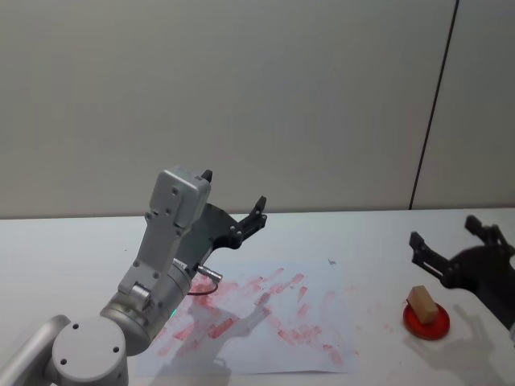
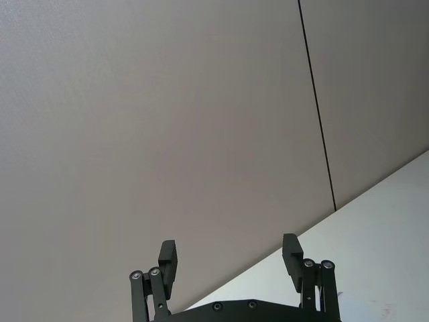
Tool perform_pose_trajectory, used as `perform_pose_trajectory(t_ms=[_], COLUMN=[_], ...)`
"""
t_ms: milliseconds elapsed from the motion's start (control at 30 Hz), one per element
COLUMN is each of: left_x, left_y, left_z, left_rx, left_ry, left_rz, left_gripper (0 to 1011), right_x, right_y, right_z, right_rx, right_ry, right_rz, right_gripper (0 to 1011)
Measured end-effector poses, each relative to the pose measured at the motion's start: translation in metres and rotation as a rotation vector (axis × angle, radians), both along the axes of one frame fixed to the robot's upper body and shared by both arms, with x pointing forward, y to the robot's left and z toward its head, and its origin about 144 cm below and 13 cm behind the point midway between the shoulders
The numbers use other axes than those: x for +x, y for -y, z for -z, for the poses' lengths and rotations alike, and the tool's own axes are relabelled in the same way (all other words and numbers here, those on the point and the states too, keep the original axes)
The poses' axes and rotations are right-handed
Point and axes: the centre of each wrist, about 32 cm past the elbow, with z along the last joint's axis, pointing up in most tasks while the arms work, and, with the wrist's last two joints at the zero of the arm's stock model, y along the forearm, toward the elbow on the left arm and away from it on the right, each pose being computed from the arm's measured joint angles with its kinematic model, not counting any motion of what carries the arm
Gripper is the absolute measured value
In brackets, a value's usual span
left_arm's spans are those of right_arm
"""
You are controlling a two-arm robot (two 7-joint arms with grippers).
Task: Use the one hand to pick up the stamp and affix it onto the A4 paper.
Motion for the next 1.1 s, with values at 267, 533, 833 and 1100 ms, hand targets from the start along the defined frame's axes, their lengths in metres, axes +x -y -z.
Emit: perform_pose_trajectory(t_ms=[267,533,833,1100], left_x=[0.000,0.000,0.000,0.000], left_y=[0.000,0.000,0.000,0.000], left_z=[0.000,0.000,0.000,0.000], left_rx=[0.000,0.000,0.000,0.000], left_ry=[0.000,0.000,0.000,0.000], left_rz=[0.000,0.000,0.000,0.000], left_gripper=[1001,1002,1001,1001], right_x=[-0.010,-0.014,-0.008,0.000], right_y=[0.012,0.018,0.018,0.016], right_z=[0.002,0.006,0.013,0.021], right_rx=[-0.031,-0.081,-0.124,-0.146], right_ry=[-0.087,-0.185,-0.273,-0.331], right_rz=[0.013,0.042,0.064,0.070], right_gripper=[1001,1001,1001,1001])
